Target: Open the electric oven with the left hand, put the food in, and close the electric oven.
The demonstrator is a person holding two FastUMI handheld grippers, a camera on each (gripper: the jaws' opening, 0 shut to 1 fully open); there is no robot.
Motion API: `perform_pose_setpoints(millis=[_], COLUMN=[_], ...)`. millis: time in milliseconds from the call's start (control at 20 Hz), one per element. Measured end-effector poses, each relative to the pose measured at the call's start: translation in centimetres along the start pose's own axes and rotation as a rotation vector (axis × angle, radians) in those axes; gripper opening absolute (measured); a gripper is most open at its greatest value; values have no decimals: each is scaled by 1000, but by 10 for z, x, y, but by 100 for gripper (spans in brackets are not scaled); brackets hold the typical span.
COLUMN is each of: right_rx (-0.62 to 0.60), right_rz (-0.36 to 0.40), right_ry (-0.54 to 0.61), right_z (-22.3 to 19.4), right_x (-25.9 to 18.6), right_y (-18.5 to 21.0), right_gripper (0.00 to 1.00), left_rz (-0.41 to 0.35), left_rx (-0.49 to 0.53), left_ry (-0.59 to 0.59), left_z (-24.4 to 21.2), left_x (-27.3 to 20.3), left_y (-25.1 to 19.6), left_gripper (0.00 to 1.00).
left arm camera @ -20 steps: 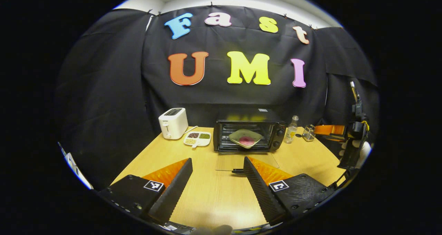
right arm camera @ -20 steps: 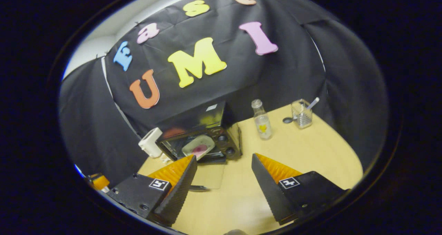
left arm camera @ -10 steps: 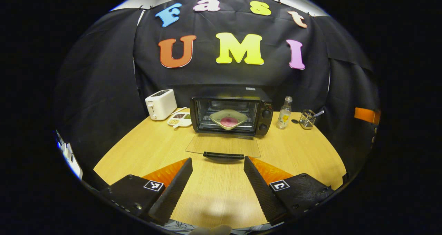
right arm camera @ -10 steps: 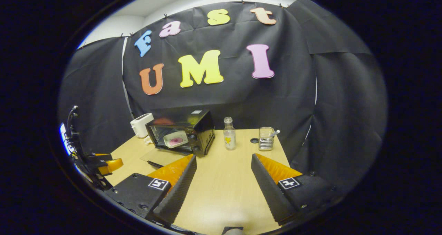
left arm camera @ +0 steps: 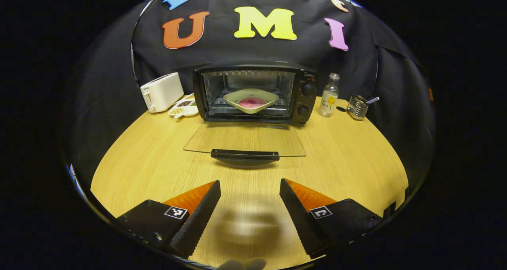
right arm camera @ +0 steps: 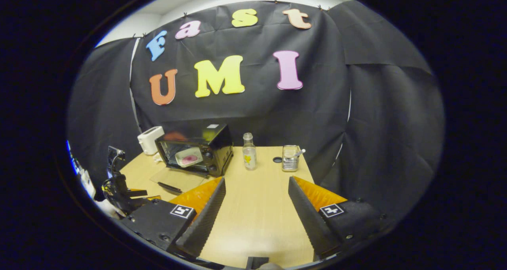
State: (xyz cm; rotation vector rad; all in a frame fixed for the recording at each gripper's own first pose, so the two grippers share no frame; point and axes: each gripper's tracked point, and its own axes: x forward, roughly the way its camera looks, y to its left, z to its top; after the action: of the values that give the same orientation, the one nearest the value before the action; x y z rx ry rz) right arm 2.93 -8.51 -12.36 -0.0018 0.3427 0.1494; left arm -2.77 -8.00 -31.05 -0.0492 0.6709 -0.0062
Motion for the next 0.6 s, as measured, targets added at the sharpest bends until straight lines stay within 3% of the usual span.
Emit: perform_pose_setpoints(millis=[150, 200, 600], right_rx=[-17, -10, -28], right_rz=[-51, -60, -151], right_ry=[6, 9, 48], right_z=[9, 11, 3], right_x=[3, 4, 18], right_y=[10, 16, 40], right_gripper=[96, 100, 100], left_rz=[-21, -32, -63], left_rx=[39, 44, 74], left_ry=[30, 39, 69], left_z=[-7, -8, -15], left_x=[35, 46, 93], left_y=[5, 5, 12], left_gripper=[96, 96, 96])
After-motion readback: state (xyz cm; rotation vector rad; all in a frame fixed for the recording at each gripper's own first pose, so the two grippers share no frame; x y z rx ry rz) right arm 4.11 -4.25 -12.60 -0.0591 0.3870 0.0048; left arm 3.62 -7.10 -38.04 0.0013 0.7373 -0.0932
